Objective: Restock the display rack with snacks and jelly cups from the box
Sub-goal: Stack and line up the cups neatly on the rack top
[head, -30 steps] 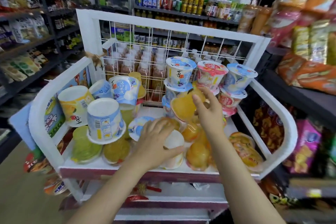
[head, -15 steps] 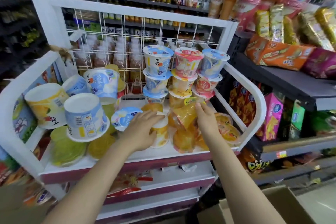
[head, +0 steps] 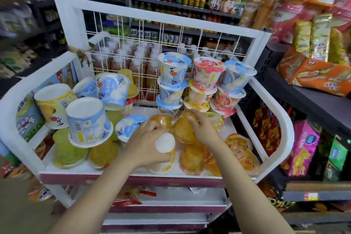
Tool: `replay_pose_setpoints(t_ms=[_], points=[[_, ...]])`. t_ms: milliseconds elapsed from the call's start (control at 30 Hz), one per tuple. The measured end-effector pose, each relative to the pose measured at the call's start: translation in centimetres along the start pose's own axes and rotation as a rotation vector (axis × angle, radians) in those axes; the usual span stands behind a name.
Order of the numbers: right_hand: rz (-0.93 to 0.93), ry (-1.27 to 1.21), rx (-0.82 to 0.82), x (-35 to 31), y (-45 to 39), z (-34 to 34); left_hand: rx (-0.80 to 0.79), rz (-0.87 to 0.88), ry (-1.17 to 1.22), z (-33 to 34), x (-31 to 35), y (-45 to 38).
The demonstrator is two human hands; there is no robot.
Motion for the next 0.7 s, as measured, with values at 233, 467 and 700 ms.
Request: replay_pose_setpoints(t_ms=[233, 467, 700], points=[[-0.155, 0.005, -0.118, -1.7, 0.2, 1.0, 0.036, -0.067, 0.071, 0.0, -0.2, 0.1], [-0.213, 0.010, -0.201, -1.4, 0.2, 1.5, 0.047, -0.091, -0.047, 0.3, -0.2, -0.1], [-0.196, 0.005, -0.174, -1.5, 0.5, 0.8, 0.043, -0.079, -0.048, 0.3, -0.5, -0.1]])
Point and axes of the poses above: each hand's wrist, its own y-axis away from the middle knuckle, its own z-axis out of the palm, x = y × z, the point moved 7 cm from there along -y, towards the middle knuckle, and after that the axes turned 1 degree about z, right-handed, at the moved point
